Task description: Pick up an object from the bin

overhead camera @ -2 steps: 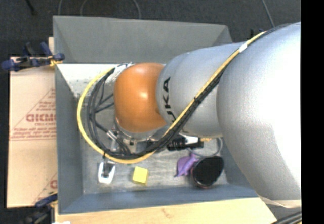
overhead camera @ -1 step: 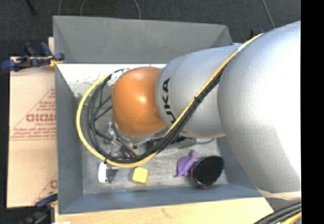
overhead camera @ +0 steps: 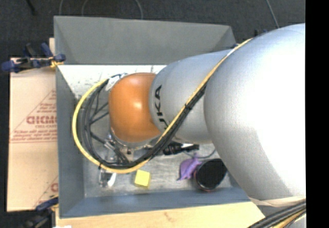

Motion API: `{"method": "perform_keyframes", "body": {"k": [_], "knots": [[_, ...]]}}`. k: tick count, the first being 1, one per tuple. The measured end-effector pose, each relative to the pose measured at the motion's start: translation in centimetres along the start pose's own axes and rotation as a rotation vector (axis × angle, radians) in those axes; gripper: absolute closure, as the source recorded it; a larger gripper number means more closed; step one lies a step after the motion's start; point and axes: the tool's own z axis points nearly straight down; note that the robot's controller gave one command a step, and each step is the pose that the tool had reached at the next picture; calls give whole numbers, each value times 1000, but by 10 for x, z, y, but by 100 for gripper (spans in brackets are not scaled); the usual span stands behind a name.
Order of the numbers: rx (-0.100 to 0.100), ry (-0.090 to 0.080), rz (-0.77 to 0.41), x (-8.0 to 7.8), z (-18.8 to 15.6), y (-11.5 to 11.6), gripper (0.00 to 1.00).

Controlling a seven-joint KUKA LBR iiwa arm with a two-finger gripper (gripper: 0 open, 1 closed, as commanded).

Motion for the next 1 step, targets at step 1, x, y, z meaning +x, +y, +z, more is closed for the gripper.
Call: {"method": "perform_keyframes", "body": {"k": [1], "knots": [[1, 1, 221, 12, 16, -3, 0]]}}
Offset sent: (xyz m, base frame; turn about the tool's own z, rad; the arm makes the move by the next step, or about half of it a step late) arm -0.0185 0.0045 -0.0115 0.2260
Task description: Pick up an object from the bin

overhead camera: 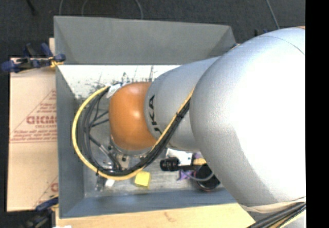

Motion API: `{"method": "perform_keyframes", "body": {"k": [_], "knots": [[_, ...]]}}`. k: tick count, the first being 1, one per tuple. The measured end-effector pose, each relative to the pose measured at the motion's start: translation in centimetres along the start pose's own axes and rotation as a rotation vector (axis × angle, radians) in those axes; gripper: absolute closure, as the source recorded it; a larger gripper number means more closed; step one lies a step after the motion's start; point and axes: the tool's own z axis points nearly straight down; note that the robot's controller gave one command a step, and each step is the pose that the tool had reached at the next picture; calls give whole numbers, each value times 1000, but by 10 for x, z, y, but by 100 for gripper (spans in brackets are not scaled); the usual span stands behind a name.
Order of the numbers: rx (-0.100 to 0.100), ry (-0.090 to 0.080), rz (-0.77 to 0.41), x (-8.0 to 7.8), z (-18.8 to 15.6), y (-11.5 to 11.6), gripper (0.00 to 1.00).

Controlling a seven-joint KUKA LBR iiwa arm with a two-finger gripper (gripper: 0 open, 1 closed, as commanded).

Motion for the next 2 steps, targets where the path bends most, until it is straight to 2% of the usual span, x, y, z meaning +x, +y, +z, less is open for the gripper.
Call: {"method": "perform_keyframes", "body": {"k": [1, 2], "knots": [[2, 1, -109, 4, 2, 0, 0], [-2, -4, -172, 7, 7, -2, 100]]}}
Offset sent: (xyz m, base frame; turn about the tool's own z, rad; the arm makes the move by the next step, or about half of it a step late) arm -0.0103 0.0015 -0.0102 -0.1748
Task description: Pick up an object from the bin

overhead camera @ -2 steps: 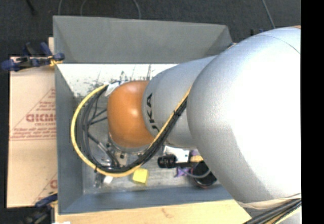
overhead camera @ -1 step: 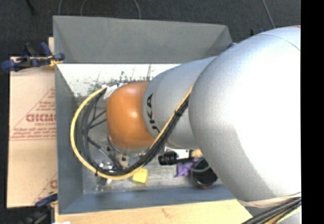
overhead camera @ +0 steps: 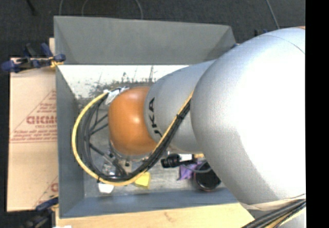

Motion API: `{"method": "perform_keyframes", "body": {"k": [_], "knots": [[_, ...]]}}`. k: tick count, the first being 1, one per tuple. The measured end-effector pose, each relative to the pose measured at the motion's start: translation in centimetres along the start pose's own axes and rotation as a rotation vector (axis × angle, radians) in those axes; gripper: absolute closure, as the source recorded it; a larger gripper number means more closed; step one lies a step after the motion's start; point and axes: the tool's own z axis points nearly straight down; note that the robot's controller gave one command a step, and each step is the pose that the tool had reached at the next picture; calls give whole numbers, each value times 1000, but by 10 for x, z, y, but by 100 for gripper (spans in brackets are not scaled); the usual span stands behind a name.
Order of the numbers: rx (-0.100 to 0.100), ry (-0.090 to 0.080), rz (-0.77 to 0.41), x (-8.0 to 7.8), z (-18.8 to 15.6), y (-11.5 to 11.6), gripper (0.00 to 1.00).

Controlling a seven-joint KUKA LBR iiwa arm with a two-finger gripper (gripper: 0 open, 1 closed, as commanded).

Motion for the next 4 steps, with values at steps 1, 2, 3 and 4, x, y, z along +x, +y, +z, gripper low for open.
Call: {"method": "perform_keyframes", "body": {"k": [1, 2, 3, 4], "knots": [[2, 5, 3, 2, 2, -1, 0], [-1, -1, 5, -1, 0, 0, 100], [2, 5, 5, 2, 2, -1, 0], [-1, 2, 5, 1, 1, 1, 100]]}}
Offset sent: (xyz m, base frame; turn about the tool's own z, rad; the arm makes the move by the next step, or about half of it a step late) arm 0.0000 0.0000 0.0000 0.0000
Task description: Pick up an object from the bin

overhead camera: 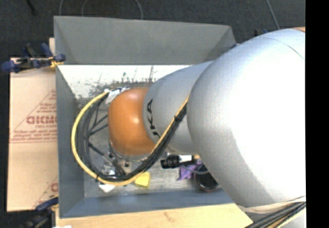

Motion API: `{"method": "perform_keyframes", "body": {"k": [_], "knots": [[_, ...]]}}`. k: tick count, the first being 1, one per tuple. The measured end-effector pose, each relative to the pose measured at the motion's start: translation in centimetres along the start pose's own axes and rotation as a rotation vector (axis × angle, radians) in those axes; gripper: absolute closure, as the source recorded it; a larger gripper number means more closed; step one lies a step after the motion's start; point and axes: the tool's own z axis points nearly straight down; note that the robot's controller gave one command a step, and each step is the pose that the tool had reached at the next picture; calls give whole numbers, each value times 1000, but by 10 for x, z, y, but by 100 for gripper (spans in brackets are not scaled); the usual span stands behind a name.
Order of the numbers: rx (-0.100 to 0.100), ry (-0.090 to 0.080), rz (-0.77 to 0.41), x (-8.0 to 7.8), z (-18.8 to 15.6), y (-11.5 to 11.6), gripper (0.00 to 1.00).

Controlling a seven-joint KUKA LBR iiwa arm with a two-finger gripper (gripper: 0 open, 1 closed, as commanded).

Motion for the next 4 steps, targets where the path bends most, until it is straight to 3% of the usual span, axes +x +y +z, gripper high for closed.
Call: {"method": "perform_keyframes", "body": {"k": [1, 2, 3, 4], "knots": [[3, 3, 1, 1, 2, -1, 0], [3, 2, 2, 1, 2, -1, 100], [3, 2, 2, 1, 2, -1, 0], [3, 2, 4, 1, 2, -1, 100]]}}
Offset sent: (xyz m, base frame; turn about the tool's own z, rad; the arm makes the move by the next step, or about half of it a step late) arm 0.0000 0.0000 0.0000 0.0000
